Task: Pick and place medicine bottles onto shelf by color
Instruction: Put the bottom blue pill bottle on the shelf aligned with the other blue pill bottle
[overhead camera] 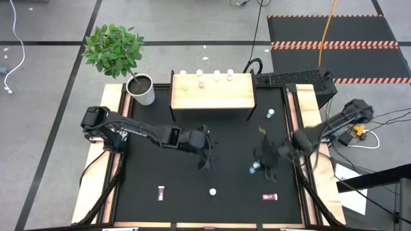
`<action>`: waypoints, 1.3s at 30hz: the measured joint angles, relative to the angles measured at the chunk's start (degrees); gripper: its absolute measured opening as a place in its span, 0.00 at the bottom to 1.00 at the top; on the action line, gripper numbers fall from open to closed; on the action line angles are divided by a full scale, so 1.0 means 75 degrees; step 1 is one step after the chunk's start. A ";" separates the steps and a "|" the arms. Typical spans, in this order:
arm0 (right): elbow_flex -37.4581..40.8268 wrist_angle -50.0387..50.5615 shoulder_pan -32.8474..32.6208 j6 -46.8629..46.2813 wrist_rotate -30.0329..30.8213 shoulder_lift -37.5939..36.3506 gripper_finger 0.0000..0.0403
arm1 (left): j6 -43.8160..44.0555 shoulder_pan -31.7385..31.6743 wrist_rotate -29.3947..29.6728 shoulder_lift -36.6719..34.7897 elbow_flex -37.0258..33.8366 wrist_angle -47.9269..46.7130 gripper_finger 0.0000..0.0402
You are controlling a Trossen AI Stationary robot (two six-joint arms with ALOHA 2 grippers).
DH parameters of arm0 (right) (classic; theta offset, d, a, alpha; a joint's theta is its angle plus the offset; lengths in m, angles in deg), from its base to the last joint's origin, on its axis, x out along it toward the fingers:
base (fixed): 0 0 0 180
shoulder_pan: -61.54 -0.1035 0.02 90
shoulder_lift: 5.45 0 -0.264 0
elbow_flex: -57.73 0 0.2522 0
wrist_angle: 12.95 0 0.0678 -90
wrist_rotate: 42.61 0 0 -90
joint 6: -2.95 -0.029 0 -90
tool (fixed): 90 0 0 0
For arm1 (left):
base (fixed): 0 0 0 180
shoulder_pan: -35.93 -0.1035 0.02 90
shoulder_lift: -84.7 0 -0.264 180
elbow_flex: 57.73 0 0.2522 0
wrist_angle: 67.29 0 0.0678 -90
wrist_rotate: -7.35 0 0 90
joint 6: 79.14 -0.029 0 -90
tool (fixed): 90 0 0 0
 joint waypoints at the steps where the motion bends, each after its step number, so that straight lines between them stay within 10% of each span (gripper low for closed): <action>1: -0.0205 0.0125 0.0409 0.0514 -0.0202 -0.0006 0.29 | -0.0001 -0.0125 -0.0096 -0.0019 0.0000 0.0068 0.78; 11: -0.3827 0.2139 0.4529 0.5782 -0.1140 0.1667 0.29 | 0.1406 -0.1039 0.0212 -0.0869 0.0000 -0.0490 0.78; 22: -0.8327 0.2654 0.6707 0.7056 -0.0996 0.5257 0.29 | 0.1140 -0.2103 0.0630 -0.1834 -0.0003 -0.1627 0.78; 39: -0.8768 0.2735 0.7871 0.7555 -0.0272 0.6438 0.29 | -0.0599 -0.4245 -0.0319 -0.1904 -0.0006 -0.2201 0.78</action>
